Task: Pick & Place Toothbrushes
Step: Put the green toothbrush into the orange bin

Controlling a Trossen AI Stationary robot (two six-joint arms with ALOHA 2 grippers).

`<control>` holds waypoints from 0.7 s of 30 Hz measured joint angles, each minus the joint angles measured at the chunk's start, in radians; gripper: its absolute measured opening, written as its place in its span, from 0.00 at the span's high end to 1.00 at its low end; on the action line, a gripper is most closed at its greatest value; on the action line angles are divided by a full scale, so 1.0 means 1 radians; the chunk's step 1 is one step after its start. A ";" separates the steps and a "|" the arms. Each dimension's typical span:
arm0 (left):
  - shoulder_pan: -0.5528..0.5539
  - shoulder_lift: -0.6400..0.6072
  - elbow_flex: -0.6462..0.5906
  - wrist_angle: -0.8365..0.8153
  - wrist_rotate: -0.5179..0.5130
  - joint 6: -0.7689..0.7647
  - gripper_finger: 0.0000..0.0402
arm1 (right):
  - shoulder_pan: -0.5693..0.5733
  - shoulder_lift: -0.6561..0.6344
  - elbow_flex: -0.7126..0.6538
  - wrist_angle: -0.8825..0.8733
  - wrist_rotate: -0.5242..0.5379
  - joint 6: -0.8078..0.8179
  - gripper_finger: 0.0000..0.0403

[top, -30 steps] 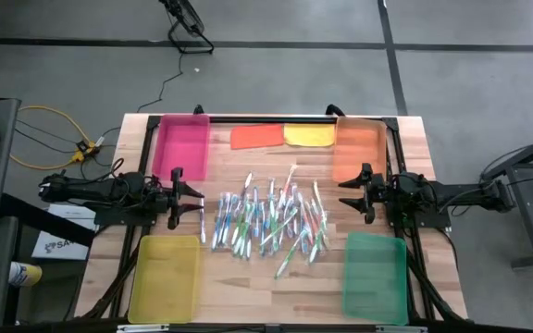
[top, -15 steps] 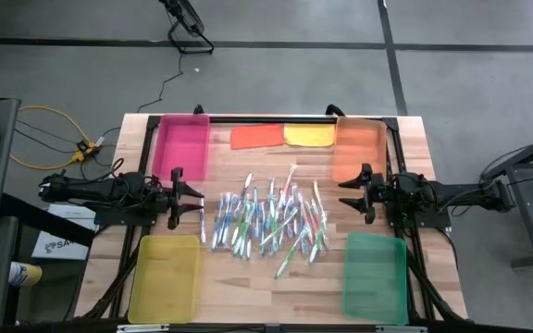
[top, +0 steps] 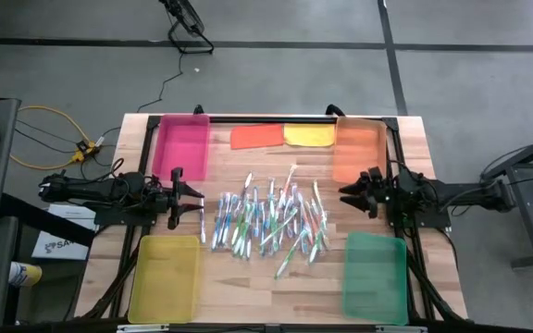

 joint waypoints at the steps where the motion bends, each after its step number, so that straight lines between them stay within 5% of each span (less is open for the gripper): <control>1: 0.000 0.000 0.000 0.000 0.000 0.000 0.63 | -0.003 0.018 0.034 -0.041 0.013 0.037 0.43; 10: 0.000 0.000 0.000 0.000 0.000 0.000 0.63 | -0.044 0.308 0.373 -0.432 0.031 0.118 0.43; 21: 0.000 0.000 0.000 0.000 0.000 0.000 0.63 | -0.109 0.762 0.651 -0.626 0.026 0.221 0.43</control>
